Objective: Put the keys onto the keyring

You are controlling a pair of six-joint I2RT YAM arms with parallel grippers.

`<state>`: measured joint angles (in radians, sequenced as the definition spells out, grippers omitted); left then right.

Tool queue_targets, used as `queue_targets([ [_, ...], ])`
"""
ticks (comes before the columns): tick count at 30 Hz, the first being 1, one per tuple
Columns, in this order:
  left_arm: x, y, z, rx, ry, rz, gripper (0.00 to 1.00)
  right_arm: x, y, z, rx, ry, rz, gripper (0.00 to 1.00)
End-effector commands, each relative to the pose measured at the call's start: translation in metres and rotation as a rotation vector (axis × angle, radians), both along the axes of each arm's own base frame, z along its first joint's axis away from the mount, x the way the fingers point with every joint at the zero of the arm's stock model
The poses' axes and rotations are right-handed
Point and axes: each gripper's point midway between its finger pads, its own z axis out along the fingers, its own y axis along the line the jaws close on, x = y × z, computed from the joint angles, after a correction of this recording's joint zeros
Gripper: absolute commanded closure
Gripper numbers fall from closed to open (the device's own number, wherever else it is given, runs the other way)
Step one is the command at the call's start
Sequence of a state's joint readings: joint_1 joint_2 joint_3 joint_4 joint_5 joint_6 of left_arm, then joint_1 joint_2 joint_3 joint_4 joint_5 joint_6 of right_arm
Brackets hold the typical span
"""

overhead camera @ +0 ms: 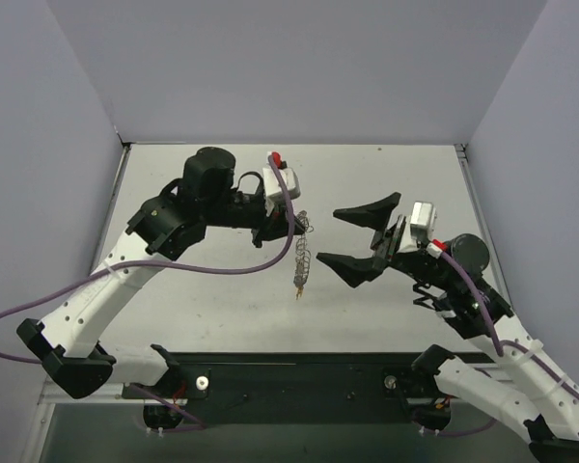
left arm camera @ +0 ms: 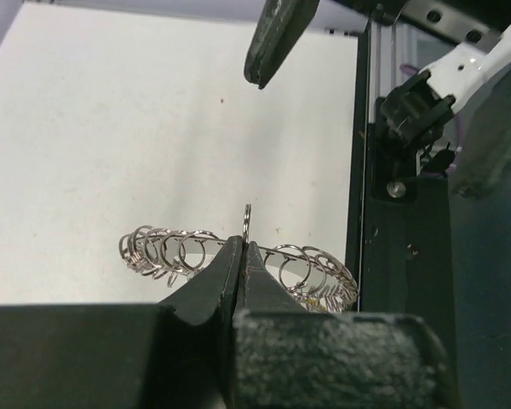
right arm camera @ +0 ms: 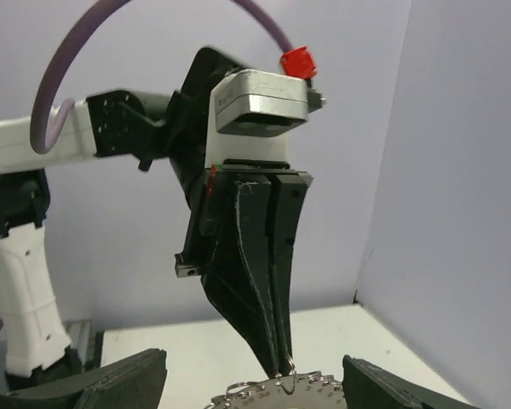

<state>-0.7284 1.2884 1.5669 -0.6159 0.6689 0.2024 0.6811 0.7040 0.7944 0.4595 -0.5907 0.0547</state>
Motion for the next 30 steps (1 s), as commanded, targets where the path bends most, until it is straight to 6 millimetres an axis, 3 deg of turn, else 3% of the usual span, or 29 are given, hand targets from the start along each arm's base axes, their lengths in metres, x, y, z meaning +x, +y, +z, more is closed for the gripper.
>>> queue_targets([
  [1, -0.003, 0.007, -0.015, 0.170, -0.044, 0.021, 1.00, 0.003, 0.021, -0.020, -0.218, 0.036, 0.108, 0.22],
  [3, -0.005, 0.006, -0.025, 0.220, -0.035, 0.004, 1.00, 0.003, 0.030, -0.030, -0.282, 0.084, 0.162, 0.28],
  [7, -0.010, 0.006, -0.021, 0.226, -0.048, -0.016, 1.00, 0.009, 0.033, -0.043, -0.329, 0.109, 0.164, 0.38],
  [12, -0.013, 0.011, -0.019, 0.231, -0.062, -0.021, 1.00, 0.007, 0.031, -0.052, -0.375, 0.112, 0.176, 0.45],
  [18, -0.020, 0.010, -0.023, 0.234, -0.050, -0.061, 1.00, 0.004, 0.036, -0.060, -0.406, 0.151, 0.224, 0.62],
  [27, -0.026, 0.007, -0.019, 0.213, -0.050, -0.101, 1.00, 0.007, 0.040, -0.066, -0.418, 0.176, 0.239, 0.68],
  [30, -0.029, 0.005, -0.019, 0.212, -0.047, -0.114, 1.00, 0.008, 0.043, -0.067, -0.409, 0.192, 0.242, 0.76],
])
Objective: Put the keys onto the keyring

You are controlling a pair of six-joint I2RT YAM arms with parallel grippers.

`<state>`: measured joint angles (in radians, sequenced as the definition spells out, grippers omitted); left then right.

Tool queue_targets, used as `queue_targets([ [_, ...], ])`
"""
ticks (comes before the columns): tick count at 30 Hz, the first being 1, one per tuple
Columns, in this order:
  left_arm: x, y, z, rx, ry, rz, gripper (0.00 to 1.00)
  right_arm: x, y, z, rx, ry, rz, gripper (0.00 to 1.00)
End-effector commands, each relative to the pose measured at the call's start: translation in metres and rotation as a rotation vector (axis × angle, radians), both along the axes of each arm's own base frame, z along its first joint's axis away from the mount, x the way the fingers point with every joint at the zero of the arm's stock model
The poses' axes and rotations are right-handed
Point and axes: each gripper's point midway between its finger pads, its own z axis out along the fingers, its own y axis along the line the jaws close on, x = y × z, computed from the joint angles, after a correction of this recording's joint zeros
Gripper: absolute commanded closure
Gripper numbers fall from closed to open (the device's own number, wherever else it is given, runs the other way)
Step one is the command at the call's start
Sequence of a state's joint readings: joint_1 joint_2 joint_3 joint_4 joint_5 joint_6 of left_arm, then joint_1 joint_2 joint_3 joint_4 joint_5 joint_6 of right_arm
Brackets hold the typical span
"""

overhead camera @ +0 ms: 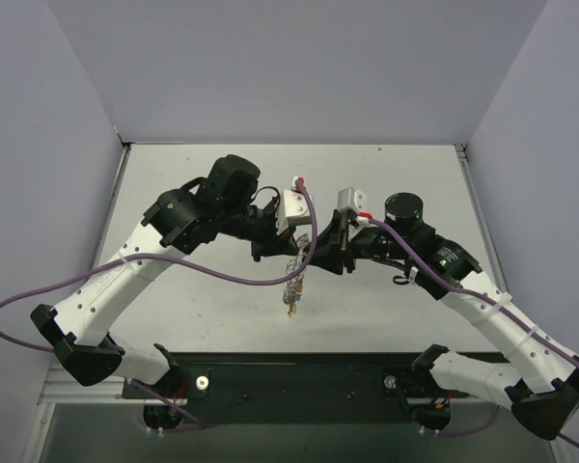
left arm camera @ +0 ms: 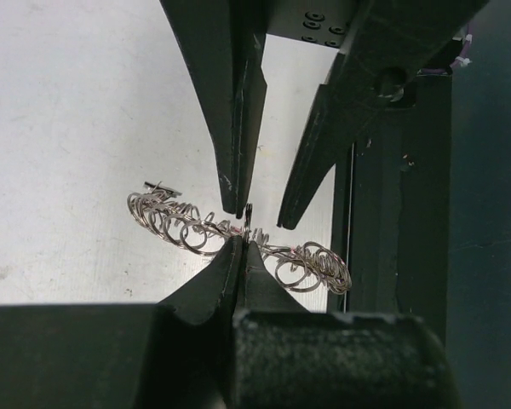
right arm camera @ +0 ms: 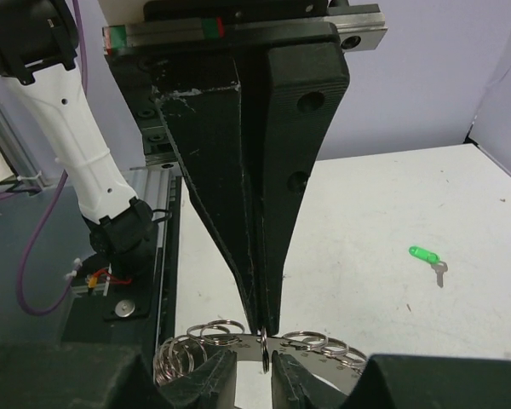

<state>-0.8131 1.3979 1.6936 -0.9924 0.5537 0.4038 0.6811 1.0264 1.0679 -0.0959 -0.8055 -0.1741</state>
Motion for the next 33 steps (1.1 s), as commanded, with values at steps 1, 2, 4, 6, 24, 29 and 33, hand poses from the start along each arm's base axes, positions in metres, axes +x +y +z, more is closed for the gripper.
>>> queue_targets([
  [1, -0.011, -0.005, 0.036, -0.100, -0.067, -0.061, 1.00, 0.000, 0.006, 0.024, 0.059, -0.042, 0.035, 0.78],
  [2, -0.013, -0.005, 0.036, -0.098, -0.061, -0.064, 1.00, -0.001, 0.006, 0.024, 0.062, -0.041, 0.040, 0.78],
  [4, -0.014, -0.007, 0.035, -0.093, -0.056, -0.071, 1.00, 0.000, 0.008, 0.024, 0.071, -0.036, 0.038, 0.80],
  [6, -0.014, -0.007, 0.032, -0.084, -0.048, -0.073, 1.00, 0.001, 0.008, 0.026, 0.077, -0.036, 0.034, 0.82],
  [24, 0.004, 0.005, 0.047, -0.152, -0.095, 0.069, 0.46, 0.020, -0.004, 0.052, 0.308, -0.130, -0.155, 1.00],
  [29, 0.011, 0.014, 0.071, -0.319, -0.085, 0.102, 0.43, 0.011, -0.014, 0.082, 0.484, -0.212, -0.163, 1.00],
  [33, 0.008, 0.011, 0.076, -0.404, -0.051, 0.055, 0.43, -0.002, -0.018, 0.096, 0.592, -0.217, -0.116, 1.00],
])
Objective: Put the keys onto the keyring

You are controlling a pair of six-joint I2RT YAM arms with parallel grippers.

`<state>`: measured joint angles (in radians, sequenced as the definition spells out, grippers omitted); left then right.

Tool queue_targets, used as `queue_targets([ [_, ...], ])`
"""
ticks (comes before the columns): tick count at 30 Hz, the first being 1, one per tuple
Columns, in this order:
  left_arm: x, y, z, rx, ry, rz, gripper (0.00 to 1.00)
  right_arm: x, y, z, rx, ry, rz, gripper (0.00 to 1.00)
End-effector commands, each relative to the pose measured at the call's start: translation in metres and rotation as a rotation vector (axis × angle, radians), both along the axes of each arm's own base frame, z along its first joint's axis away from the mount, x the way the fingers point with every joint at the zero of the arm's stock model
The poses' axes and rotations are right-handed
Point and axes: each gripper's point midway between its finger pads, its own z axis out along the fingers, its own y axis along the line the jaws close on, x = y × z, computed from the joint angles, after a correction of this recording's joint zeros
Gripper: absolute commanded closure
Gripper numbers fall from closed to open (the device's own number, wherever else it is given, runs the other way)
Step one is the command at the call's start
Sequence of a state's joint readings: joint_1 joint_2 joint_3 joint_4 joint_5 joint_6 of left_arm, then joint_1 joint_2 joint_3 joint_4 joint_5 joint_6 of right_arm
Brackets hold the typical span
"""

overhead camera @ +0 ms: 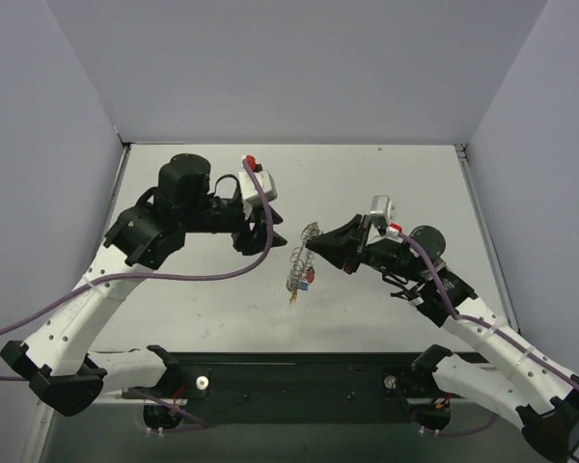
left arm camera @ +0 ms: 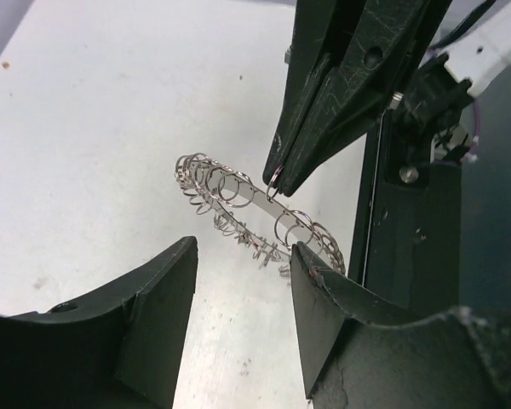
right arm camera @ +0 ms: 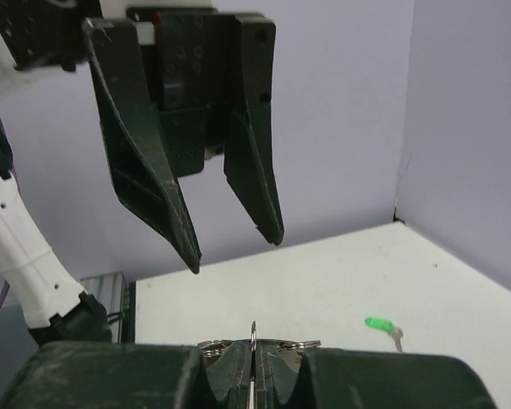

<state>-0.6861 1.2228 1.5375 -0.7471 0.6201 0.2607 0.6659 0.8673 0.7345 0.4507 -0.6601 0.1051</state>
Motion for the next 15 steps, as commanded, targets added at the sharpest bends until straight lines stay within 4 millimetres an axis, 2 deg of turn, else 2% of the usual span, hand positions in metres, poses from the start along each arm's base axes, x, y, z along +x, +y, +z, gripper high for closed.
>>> queue_targets([
  [1, -0.007, -0.015, 0.037, -0.192, -0.035, -0.090, 0.44, -0.019, -0.010, 0.086, 0.292, -0.220, 0.042, 1.00],
  [2, -0.010, -0.016, 0.038, -0.208, -0.019, -0.103, 0.44, -0.024, -0.013, 0.096, 0.332, -0.253, 0.056, 1.00],
  [5, -0.015, -0.023, 0.047, -0.262, -0.015, -0.154, 0.46, -0.033, -0.014, 0.105, 0.390, -0.263, 0.099, 1.00],
  [7, -0.017, -0.027, 0.055, -0.303, -0.037, -0.190, 0.48, -0.035, -0.014, 0.107, 0.412, -0.248, 0.118, 1.00],
  [11, -0.017, -0.031, 0.059, -0.330, -0.036, -0.202, 0.53, -0.045, -0.016, 0.117, 0.453, -0.268, 0.176, 1.00],
  [15, -0.018, -0.031, 0.064, -0.345, -0.046, -0.221, 0.59, -0.048, -0.014, 0.118, 0.451, -0.264, 0.214, 1.00],
])
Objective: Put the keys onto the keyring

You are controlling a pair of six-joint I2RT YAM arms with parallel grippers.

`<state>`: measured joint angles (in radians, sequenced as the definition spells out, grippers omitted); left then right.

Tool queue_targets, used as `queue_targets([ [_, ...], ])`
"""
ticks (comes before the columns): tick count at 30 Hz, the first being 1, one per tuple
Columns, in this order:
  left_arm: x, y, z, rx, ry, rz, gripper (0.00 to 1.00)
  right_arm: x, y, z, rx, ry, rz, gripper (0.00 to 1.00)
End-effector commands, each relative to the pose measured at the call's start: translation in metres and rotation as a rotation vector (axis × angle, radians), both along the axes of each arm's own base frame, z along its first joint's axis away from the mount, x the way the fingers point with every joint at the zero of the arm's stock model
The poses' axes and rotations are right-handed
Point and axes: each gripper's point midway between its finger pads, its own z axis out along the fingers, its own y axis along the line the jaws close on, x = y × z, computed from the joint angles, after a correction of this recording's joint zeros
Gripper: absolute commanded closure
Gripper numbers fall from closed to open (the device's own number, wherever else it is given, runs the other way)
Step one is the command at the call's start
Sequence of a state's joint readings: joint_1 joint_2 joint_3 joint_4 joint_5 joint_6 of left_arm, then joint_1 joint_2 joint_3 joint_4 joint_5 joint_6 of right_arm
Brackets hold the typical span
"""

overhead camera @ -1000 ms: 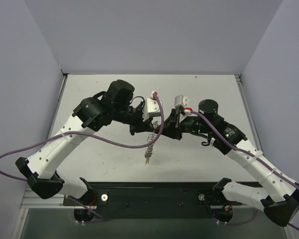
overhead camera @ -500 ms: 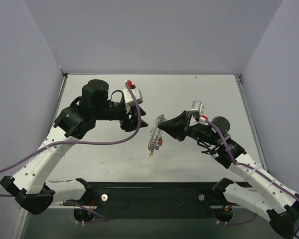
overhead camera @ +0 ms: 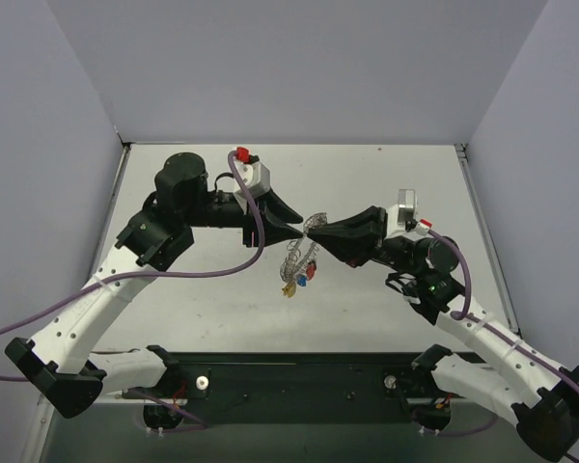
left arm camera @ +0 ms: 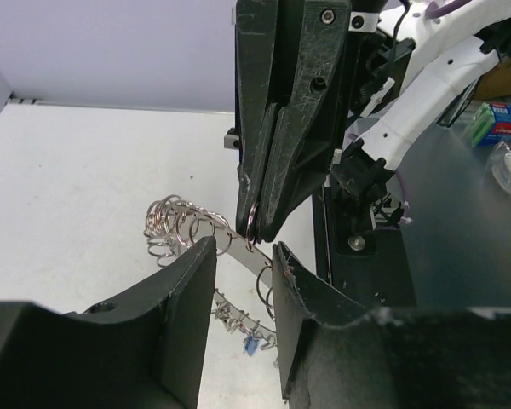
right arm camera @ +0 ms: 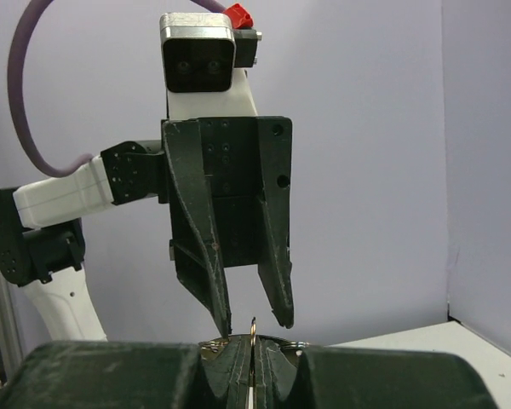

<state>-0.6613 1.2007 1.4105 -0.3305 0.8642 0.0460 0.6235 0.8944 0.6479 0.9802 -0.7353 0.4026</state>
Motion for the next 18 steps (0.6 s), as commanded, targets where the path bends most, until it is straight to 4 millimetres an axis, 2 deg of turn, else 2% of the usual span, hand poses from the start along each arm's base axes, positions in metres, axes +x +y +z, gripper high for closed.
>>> queue_targets([
  [1, -0.005, -0.001, 0.027, -0.090, -0.071, -0.047, 0.60, -0.032, -0.011, 0.053, 0.133, -0.198, 0.086, 1.00],
  [9, 0.002, 0.001, 0.031, -0.115, -0.052, -0.040, 0.72, -0.035, -0.015, 0.059, 0.166, -0.201, 0.110, 1.00],
  [18, -0.014, 0.000, 0.037, -0.151, -0.073, -0.139, 0.73, -0.014, -0.023, 0.061, 0.246, -0.159, 0.056, 1.00],
])
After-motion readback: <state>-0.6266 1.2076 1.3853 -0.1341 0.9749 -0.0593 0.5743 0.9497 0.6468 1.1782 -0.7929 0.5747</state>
